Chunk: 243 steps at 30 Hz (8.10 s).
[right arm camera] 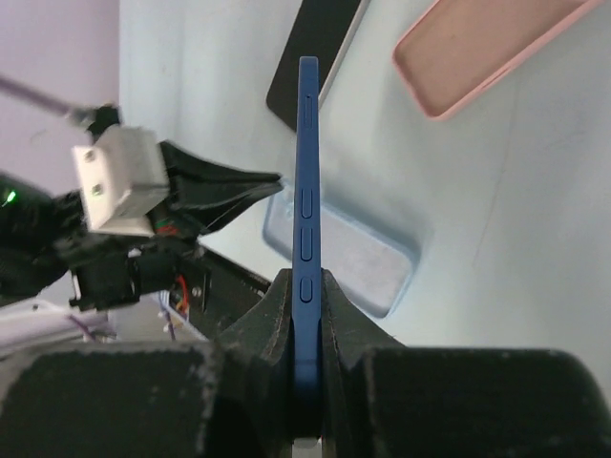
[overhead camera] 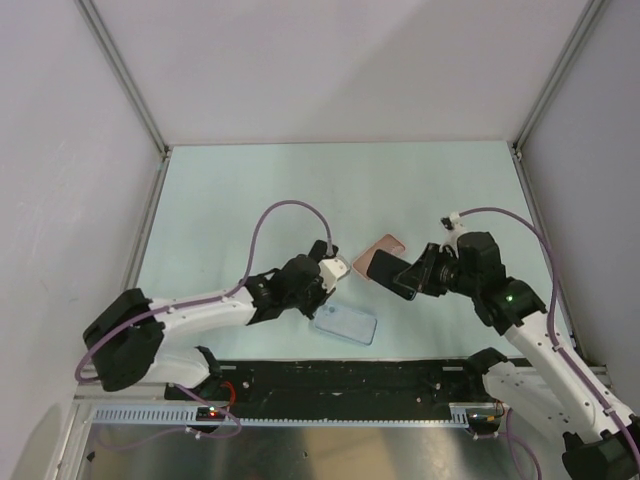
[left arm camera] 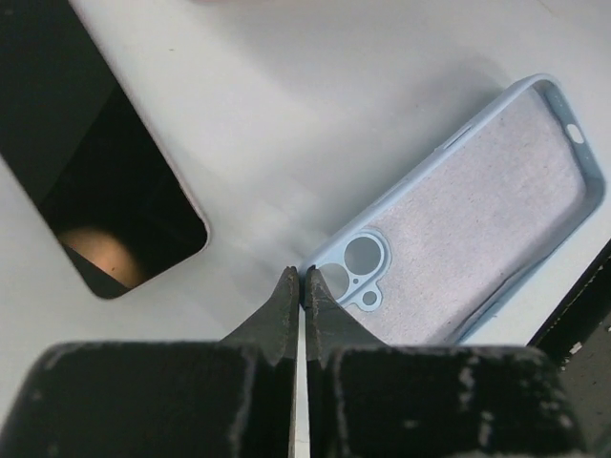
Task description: Put the phone into the phone case
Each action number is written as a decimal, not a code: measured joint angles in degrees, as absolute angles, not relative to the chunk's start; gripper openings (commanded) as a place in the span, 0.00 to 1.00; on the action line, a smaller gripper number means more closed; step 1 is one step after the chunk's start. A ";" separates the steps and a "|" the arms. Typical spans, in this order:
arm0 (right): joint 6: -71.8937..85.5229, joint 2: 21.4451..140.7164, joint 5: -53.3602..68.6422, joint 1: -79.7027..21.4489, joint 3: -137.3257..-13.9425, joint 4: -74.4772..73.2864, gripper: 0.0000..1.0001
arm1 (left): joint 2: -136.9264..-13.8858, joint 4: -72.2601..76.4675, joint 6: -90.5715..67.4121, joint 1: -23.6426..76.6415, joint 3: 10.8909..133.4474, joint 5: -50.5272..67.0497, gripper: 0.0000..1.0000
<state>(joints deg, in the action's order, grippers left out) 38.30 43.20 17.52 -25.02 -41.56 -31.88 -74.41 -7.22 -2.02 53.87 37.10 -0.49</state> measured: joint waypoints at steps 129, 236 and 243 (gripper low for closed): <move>53.08 59.48 7.20 -43.79 -24.58 -18.24 0.47 | -74.24 -2.15 -46.59 59.42 29.69 -14.74 0.01; 78.28 61.82 2.76 -50.76 -8.84 33.39 0.00 | -44.29 -10.70 -80.34 69.36 16.03 -30.15 0.45; 83.11 68.58 2.07 -52.21 -8.80 44.03 0.00 | -47.72 -0.91 -78.00 69.73 13.98 -29.23 0.47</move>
<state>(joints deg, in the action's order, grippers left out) 83.11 68.58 2.07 -52.21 -8.80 44.03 -47.72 -0.91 -78.00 69.73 13.98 -29.23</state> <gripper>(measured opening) 0.107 0.458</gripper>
